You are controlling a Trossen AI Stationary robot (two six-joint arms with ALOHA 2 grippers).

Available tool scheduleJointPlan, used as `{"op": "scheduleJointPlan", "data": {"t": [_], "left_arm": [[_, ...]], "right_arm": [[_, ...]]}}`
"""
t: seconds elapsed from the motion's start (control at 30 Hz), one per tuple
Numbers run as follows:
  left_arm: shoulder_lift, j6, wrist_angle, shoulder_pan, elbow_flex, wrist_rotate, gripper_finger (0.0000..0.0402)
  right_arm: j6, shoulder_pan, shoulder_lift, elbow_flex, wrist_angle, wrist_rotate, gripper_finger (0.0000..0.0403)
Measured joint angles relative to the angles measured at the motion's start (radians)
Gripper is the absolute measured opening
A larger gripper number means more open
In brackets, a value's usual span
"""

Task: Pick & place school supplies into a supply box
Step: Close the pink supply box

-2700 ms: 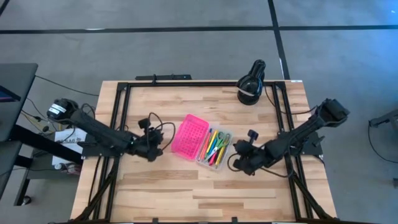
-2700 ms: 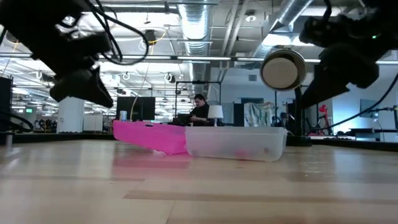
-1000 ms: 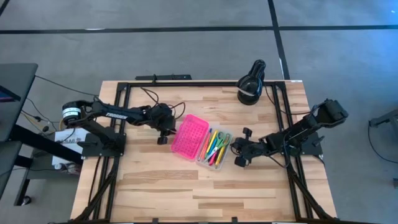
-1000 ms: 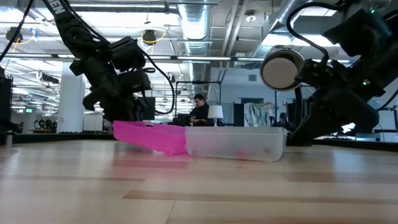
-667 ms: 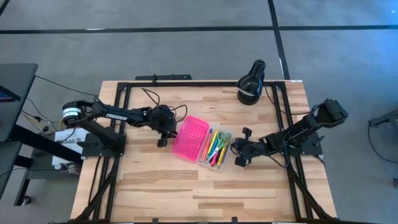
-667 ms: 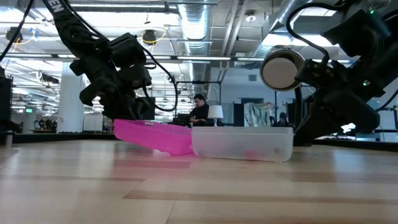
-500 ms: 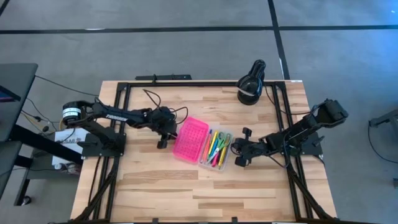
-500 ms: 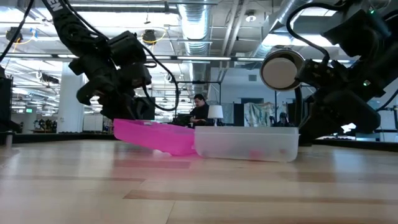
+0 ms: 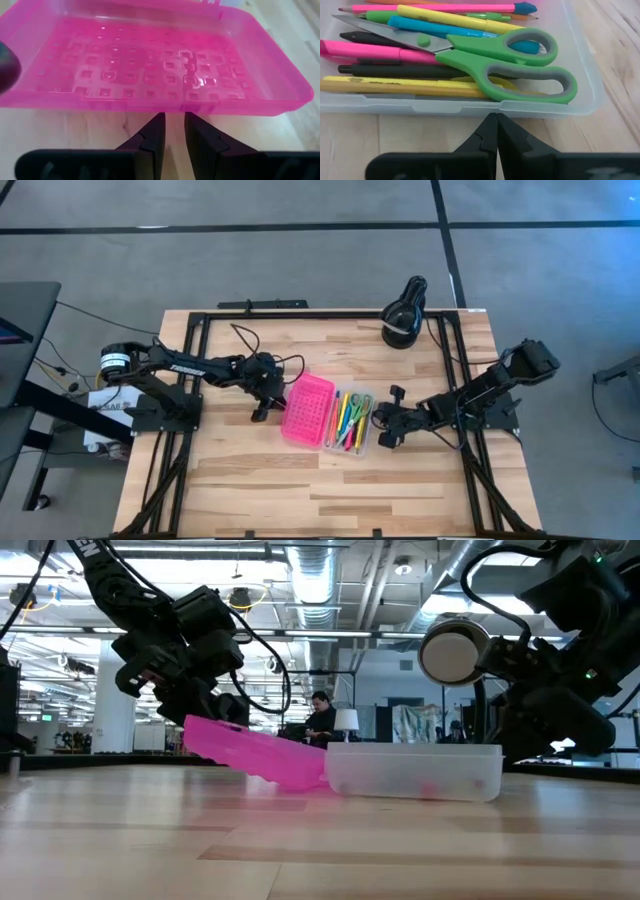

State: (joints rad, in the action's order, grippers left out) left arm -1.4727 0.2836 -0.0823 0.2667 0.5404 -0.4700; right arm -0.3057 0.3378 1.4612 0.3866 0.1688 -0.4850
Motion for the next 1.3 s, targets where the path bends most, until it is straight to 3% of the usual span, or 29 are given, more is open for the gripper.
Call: {"op": "scheduleJointPlan", "data": {"t": [0.73,1.3], "left_arm": [[0.001,0.015,-0.114,-0.047,-0.002,0.000,0.0066],[0.001,-0.034,-0.088,-0.050,-0.002,0.052,0.0066]], "right_arm": [[0.000,0.001,0.000,-0.003,-0.007,0.013,0.0000],[0.000,0.000,0.002,-0.003,0.008,0.015,0.0000]]}}
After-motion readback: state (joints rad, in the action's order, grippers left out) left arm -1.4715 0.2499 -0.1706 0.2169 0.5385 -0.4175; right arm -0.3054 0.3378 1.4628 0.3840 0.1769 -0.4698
